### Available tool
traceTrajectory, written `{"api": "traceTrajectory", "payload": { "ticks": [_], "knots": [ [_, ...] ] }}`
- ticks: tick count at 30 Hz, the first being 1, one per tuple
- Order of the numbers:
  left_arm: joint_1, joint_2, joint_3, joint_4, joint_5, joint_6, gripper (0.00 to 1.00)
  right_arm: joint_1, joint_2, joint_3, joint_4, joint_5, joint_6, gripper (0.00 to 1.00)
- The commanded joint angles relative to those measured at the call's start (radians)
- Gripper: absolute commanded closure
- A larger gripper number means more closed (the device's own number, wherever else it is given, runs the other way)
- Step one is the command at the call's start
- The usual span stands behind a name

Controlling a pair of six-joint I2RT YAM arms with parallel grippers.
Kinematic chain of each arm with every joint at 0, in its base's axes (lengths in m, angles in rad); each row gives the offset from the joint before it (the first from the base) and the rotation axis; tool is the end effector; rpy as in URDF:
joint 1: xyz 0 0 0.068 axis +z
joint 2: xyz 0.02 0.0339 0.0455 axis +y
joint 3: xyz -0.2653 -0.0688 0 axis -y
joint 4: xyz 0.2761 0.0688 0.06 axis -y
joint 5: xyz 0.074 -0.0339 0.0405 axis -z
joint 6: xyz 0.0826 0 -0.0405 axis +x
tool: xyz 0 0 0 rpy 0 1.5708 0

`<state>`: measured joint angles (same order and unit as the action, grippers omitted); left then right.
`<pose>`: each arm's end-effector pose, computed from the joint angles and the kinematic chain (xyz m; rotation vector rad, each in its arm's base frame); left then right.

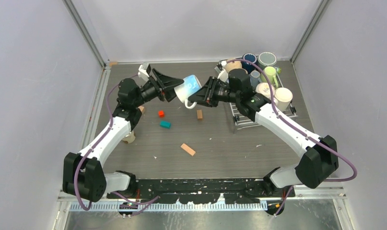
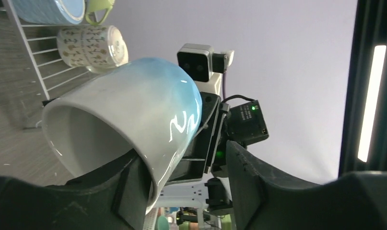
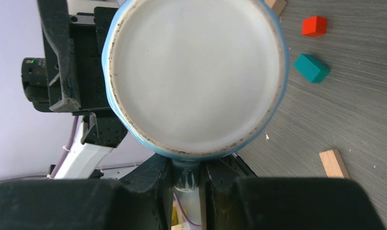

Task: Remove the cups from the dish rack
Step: Place the cup at the center of the board.

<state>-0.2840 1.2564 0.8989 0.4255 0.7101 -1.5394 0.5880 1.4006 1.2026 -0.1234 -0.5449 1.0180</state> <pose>0.3247 -0.1509 0.3347 -0.4680 1.8339 -1.8881 0.3047 0.2546 0.3338 0.0355 2.1874 1.5286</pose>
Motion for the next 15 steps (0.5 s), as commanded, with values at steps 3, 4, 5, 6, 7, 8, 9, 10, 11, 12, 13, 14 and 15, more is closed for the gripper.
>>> {"api": "traceTrajectory", "payload": {
  "ticks": [3, 4, 5, 6, 7, 8, 9, 10, 11, 12, 13, 14, 15],
  "knots": [
    [0.008, -0.008, -0.012, 0.263, 0.086, -0.186, 0.49, 0.018, -0.016, -0.023, 0.226, -0.008, 0.040, 0.99],
    [0.008, -0.001, -0.015, 0.282, 0.089, -0.201, 0.51, 0.020, -0.014, -0.031, 0.231, -0.002, 0.041, 0.99],
    [0.008, 0.006, -0.019, 0.302, 0.090, -0.215, 0.54, 0.021, -0.014, -0.040, 0.241, -0.001, 0.045, 0.99],
    [0.008, 0.012, -0.023, 0.325, 0.089, -0.232, 0.58, 0.021, -0.014, -0.048, 0.252, -0.004, 0.051, 0.99],
    [0.008, 0.016, -0.030, 0.348, 0.086, -0.245, 0.61, 0.021, -0.016, -0.058, 0.261, -0.007, 0.056, 0.99],
    [0.008, 0.018, -0.038, 0.376, 0.080, -0.257, 0.64, 0.021, -0.016, -0.062, 0.267, -0.011, 0.055, 0.99],
    [0.008, 0.017, -0.045, 0.388, 0.073, -0.262, 0.65, 0.022, -0.015, -0.065, 0.267, -0.016, 0.051, 0.99],
    [0.008, 0.015, -0.050, 0.389, 0.071, -0.260, 0.66, 0.022, -0.012, -0.065, 0.267, -0.023, 0.049, 0.99],
    [0.008, 0.016, -0.052, 0.389, 0.071, -0.255, 0.66, 0.022, -0.007, -0.066, 0.269, -0.033, 0.048, 0.99],
    [0.008, 0.014, -0.054, 0.388, 0.073, -0.251, 0.68, 0.022, 0.000, -0.066, 0.276, -0.043, 0.055, 0.99],
    [0.007, 0.012, -0.056, 0.389, 0.075, -0.249, 0.69, 0.022, 0.005, -0.067, 0.287, -0.057, 0.062, 0.99],
    [0.006, 0.008, -0.061, 0.390, 0.073, -0.247, 0.71, 0.022, 0.010, -0.069, 0.298, -0.068, 0.072, 0.99],
    [0.006, 0.000, -0.067, 0.382, 0.069, -0.242, 0.74, 0.022, 0.014, -0.070, 0.304, -0.075, 0.076, 0.99]
  ]
}}
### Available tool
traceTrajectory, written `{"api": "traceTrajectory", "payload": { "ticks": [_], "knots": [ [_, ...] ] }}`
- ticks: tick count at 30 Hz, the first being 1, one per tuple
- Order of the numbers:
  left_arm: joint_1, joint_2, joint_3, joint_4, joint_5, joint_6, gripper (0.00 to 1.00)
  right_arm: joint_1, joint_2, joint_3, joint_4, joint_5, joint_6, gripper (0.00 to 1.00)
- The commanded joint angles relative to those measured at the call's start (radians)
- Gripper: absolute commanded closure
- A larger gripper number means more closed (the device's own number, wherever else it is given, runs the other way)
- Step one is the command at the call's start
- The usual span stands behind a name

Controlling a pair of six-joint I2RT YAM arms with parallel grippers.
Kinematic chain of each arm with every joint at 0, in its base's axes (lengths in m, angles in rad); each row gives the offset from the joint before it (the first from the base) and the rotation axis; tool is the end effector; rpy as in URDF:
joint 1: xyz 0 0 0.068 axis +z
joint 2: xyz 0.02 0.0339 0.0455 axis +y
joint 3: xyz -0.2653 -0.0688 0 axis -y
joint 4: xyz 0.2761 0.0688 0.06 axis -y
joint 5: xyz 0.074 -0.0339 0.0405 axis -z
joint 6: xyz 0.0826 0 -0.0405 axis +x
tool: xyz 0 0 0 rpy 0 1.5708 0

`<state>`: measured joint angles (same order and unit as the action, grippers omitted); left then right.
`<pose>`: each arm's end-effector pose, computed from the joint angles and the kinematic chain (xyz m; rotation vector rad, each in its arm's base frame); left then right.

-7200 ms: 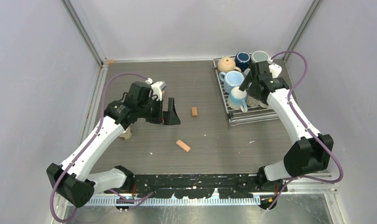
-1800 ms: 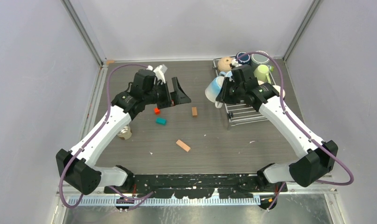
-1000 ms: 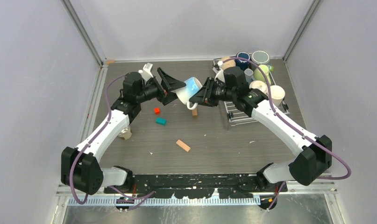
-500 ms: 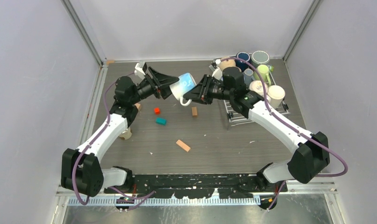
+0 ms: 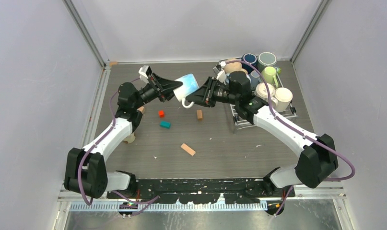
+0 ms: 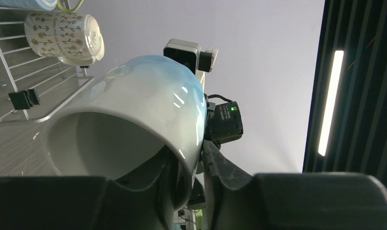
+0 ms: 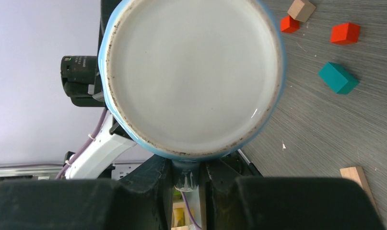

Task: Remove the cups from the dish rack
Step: Place the cup at the center of the board.

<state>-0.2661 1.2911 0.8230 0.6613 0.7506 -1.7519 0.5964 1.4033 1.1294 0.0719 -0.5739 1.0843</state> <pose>0.3249 -0.1470 0.3233 -0.5398 1.7664 -2.0623 0.3043 0.2608 0.3294 0.0160 2.0905 1.6355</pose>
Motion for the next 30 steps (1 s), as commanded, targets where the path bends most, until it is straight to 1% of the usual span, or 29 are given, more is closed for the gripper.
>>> {"api": "traceTrajectory", "payload": {
  "ticks": [1, 4, 6, 8, 9, 10, 11, 13, 14, 15, 16, 17, 18, 23, 24, 28, 30],
  "knots": [
    [-0.012, -0.043, 0.005, 0.126, 0.025, -0.016, 0.77, 0.014, 0.012, 0.003, 0.112, -0.053, 0.010, 0.99],
    [-0.012, -0.071, 0.006, 0.040, 0.027, 0.036, 0.82, 0.013, 0.009, -0.005, 0.120, -0.062, 0.015, 0.99],
    [-0.012, -0.080, 0.009, 0.023, 0.028, 0.055, 0.88, 0.015, 0.007, -0.009, 0.123, -0.064, 0.015, 0.99],
    [-0.012, -0.083, 0.010, 0.015, 0.024, 0.060, 1.00, 0.014, 0.006, -0.010, 0.122, -0.066, 0.010, 0.98],
    [-0.012, -0.085, 0.012, 0.010, 0.021, 0.068, 1.00, 0.013, 0.006, -0.010, 0.120, -0.065, 0.009, 0.92],
    [-0.012, -0.089, 0.015, 0.002, 0.017, 0.077, 1.00, 0.014, 0.006, -0.009, 0.118, -0.063, 0.006, 0.81],
    [-0.012, -0.094, 0.020, -0.011, 0.013, 0.091, 1.00, 0.014, 0.006, -0.006, 0.112, -0.062, 0.000, 0.68],
    [-0.012, -0.112, 0.040, -0.093, 0.006, 0.145, 1.00, 0.015, 0.004, 0.000, 0.091, -0.057, -0.017, 0.36],
    [-0.012, -0.125, 0.055, -0.155, 0.000, 0.187, 1.00, 0.014, 0.000, 0.004, 0.068, -0.046, -0.033, 0.24],
    [-0.012, -0.139, 0.072, -0.212, -0.010, 0.229, 1.00, 0.014, -0.004, 0.010, 0.037, -0.035, -0.054, 0.14],
    [-0.011, -0.152, 0.090, -0.276, -0.021, 0.277, 1.00, 0.014, -0.010, 0.015, 0.011, -0.023, -0.081, 0.07],
    [-0.010, -0.165, 0.111, -0.341, -0.030, 0.322, 1.00, 0.014, -0.015, 0.020, -0.019, -0.010, -0.100, 0.02],
    [-0.009, -0.176, 0.133, -0.405, -0.041, 0.367, 1.00, 0.015, -0.023, 0.024, -0.050, 0.007, -0.116, 0.00],
    [0.006, -0.216, 0.264, -0.769, -0.125, 0.604, 1.00, 0.015, -0.089, 0.018, -0.227, 0.119, -0.200, 0.00],
    [0.007, -0.217, 0.290, -0.851, -0.145, 0.675, 1.00, 0.015, -0.103, 0.015, -0.261, 0.148, -0.220, 0.00],
    [0.007, -0.212, 0.383, -1.151, -0.242, 0.869, 1.00, 0.016, -0.154, 0.019, -0.381, 0.240, -0.275, 0.00],
    [0.007, -0.204, 0.423, -1.267, -0.302, 0.955, 1.00, 0.015, -0.168, 0.027, -0.423, 0.278, -0.297, 0.00]
  ]
}}
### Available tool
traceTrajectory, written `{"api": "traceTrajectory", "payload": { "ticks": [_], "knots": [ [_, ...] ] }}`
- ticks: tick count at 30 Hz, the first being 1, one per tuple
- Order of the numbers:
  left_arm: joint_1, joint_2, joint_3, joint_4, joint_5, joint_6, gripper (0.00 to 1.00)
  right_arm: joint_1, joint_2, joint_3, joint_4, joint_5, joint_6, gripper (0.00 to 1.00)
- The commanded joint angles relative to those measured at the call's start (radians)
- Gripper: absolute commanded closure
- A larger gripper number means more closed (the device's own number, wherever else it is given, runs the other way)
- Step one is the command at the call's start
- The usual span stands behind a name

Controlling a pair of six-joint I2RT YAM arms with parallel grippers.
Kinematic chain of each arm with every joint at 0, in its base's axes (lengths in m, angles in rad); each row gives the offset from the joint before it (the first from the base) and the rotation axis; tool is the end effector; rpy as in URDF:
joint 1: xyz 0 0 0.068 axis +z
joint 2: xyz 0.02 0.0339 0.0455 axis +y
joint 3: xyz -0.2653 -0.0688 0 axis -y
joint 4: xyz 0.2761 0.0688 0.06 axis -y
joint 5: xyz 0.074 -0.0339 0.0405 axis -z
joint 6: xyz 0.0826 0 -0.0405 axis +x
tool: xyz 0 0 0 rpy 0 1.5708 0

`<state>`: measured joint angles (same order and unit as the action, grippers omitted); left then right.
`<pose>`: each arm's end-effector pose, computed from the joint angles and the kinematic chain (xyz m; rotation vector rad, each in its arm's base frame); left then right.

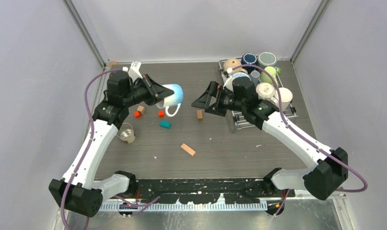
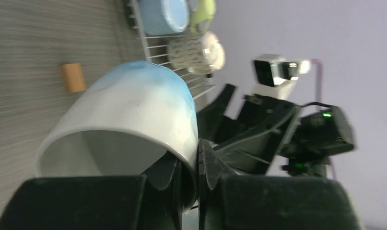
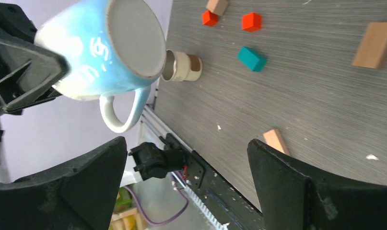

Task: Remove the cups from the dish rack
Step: Place the cup at the center of the board.

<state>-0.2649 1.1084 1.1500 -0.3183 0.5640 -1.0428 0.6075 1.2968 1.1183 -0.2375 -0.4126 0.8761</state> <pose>0.2909 -0.1247 0.3831 -0.3551 2.0265 -1.3858 0.2828 0.2370 0.3184 -0.0027 2.2216 1.3085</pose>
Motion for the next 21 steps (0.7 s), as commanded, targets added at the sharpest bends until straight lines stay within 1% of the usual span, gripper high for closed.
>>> {"api": "traceTrajectory", "payload": {
  "ticks": [1, 5, 10, 14, 21],
  "knots": [
    [0.006, -0.018, 0.109, -0.336, -0.142, 0.277, 1.00, 0.004, -0.066, 0.044, -0.136, 0.135, -0.101, 0.00],
    [0.002, 0.017, 0.151, -0.491, -0.255, 0.388, 1.00, 0.005, -0.075, 0.060, -0.204, 0.208, -0.150, 0.00],
    [-0.016, 0.061, 0.126, -0.584, -0.405, 0.463, 1.00, 0.003, -0.075, 0.069, -0.223, 0.233, -0.172, 0.00],
    [-0.029, 0.102, 0.081, -0.587, -0.478, 0.481, 1.00, 0.004, -0.067, 0.083, -0.247, 0.247, -0.197, 0.00],
    [-0.031, 0.220, 0.046, -0.553, -0.541, 0.508, 1.00, 0.004, -0.076, 0.077, -0.262, 0.275, -0.215, 0.00]
  ]
}}
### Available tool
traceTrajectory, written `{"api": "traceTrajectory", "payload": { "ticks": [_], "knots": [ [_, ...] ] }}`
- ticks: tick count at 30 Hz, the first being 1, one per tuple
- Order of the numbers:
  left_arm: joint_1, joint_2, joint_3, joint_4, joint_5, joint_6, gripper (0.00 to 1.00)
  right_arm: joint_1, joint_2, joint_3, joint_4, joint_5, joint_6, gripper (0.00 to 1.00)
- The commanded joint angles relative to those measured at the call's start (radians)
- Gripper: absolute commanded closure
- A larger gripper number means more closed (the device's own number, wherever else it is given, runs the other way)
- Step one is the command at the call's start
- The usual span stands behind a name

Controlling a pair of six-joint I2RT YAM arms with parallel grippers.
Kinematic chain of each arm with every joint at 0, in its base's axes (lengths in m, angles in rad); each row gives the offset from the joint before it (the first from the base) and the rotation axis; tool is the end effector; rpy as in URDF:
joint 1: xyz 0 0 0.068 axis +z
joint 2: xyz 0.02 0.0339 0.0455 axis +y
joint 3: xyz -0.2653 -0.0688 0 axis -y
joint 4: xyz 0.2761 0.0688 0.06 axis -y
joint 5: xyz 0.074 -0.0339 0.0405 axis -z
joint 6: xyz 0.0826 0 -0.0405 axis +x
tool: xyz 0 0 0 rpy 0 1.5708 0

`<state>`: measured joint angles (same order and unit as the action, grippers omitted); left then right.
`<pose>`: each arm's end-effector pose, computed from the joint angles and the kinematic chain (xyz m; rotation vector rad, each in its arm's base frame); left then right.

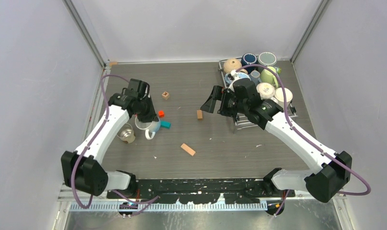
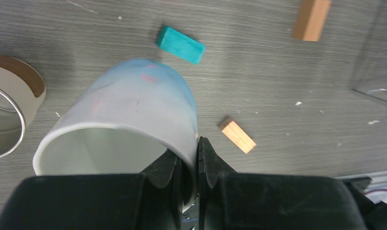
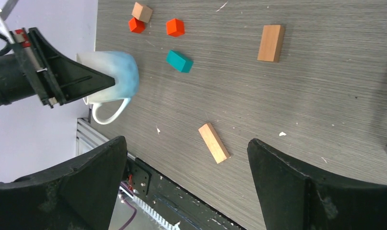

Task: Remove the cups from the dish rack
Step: Place the cup at the center of the board.

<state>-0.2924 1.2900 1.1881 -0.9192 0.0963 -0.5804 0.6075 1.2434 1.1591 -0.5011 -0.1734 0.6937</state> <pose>0.2935 -0.0966 0.2668 -0.3447 2.6280 -0.4316 0.2746 0.2083 0.3154 -0.0081 2.2996 0.9058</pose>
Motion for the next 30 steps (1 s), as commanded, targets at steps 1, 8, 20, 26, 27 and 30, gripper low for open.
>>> {"api": "traceTrajectory", "payload": {
  "ticks": [1, 8, 20, 26, 27, 30],
  "knots": [
    [-0.004, 0.059, 0.010, 0.051, -0.086, 0.051, 1.00, 0.005, -0.024, 0.034, 0.002, 0.037, -0.034, 0.00],
    [-0.004, 0.212, 0.044, 0.050, -0.168, 0.082, 1.00, 0.005, -0.040, 0.019, 0.001, 0.053, -0.042, 0.00],
    [-0.004, 0.370, 0.116, 0.062, -0.257, 0.115, 1.00, 0.003, -0.068, -0.006, -0.005, 0.069, -0.058, 0.00],
    [-0.003, 0.434, 0.151, 0.051, -0.296, 0.125, 1.00, 0.003, -0.061, -0.008, 0.002, 0.071, -0.061, 0.00],
    [-0.002, 0.441, 0.153, 0.050, -0.303, 0.124, 1.00, 0.003, -0.062, -0.011, 0.003, 0.076, -0.059, 0.00],
    [-0.001, 0.455, 0.157, 0.052, -0.316, 0.120, 1.00, 0.002, -0.065, -0.021, 0.009, 0.089, -0.060, 0.00]
  ]
}}
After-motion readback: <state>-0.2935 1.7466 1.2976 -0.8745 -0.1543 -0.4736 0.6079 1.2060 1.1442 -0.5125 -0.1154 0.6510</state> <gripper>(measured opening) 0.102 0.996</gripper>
